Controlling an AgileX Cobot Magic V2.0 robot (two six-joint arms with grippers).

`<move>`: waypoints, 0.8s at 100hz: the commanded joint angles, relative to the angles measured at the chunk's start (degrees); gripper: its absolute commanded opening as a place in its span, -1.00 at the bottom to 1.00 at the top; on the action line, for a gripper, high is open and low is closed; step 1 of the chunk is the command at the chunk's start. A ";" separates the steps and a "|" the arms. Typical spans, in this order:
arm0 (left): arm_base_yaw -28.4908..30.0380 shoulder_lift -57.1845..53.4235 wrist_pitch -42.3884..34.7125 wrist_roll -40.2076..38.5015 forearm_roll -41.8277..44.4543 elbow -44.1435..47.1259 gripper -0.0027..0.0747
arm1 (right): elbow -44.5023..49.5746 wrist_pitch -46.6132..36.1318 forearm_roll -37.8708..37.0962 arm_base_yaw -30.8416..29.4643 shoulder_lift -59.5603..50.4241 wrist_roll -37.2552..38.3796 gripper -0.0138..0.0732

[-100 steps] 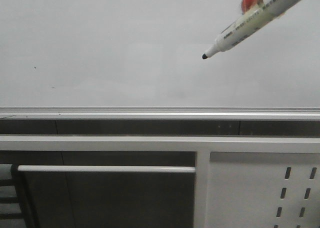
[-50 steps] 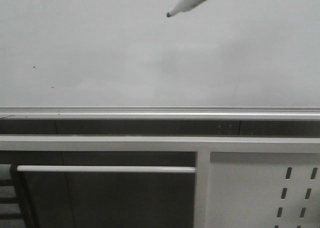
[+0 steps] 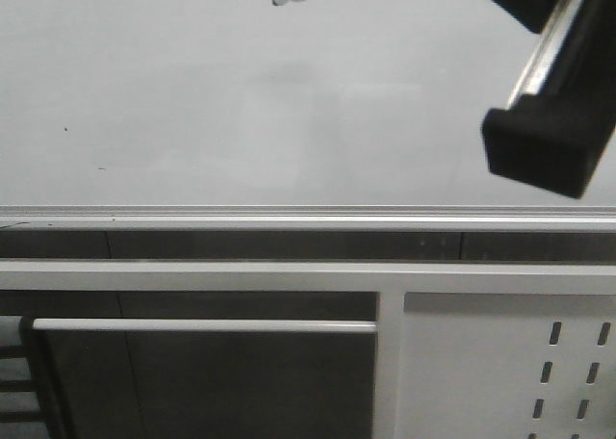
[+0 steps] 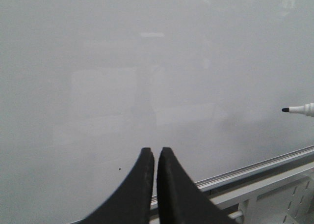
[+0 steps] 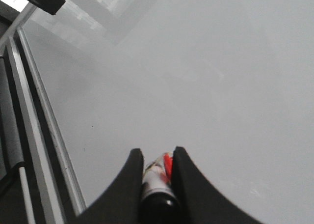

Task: Write number 1 on whiteboard

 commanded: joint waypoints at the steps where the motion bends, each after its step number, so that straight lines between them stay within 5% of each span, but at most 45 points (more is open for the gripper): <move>1: -0.56 0.21 -3.71 -0.12 0.28 -1.65 -0.98 | -2.00 -6.11 -1.11 0.15 -0.40 -2.63 -0.80; 80: -0.56 0.21 -4.83 -0.12 0.28 -1.65 -0.98 | -1.79 -7.11 3.23 0.04 1.62 -8.00 -0.80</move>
